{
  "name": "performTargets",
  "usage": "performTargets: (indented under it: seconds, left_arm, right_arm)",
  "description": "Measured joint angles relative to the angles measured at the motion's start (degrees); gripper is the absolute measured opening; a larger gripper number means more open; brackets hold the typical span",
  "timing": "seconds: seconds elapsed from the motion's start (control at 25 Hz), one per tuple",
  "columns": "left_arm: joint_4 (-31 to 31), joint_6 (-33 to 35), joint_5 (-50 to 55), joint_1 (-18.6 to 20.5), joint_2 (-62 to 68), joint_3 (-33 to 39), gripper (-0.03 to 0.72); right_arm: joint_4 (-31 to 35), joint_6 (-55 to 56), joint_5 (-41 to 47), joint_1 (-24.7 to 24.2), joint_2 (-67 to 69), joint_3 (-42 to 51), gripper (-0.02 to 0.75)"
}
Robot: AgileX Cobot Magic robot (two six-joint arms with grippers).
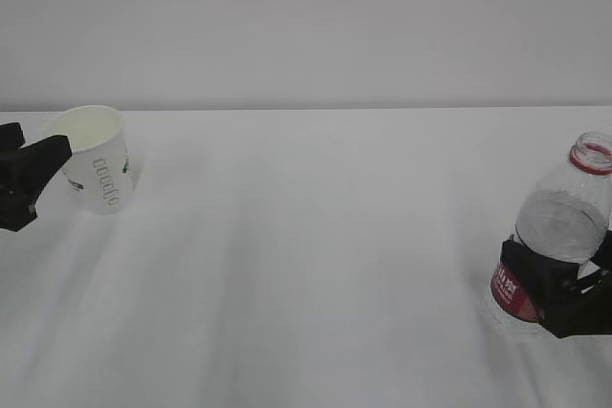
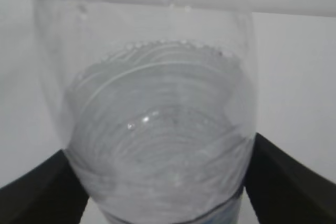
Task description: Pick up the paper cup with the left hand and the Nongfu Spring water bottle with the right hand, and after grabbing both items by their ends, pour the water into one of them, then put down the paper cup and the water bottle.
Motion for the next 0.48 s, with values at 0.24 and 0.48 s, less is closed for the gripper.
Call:
performTargets:
  seconds: [0.24,0.48]
  left_arm:
    - [0.0,0.0,-0.09,0.0,0.0,0.0,0.451]
    - [0.0,0.0,-0.09,0.0,0.0,0.0,0.451]
  right_arm:
    - [0.0,-0.22,-0.04,0.0,3.47,-0.28,0.661]
    - [-0.2,-0.46,-0.04,0.0,5.7,-0.56,0.652]
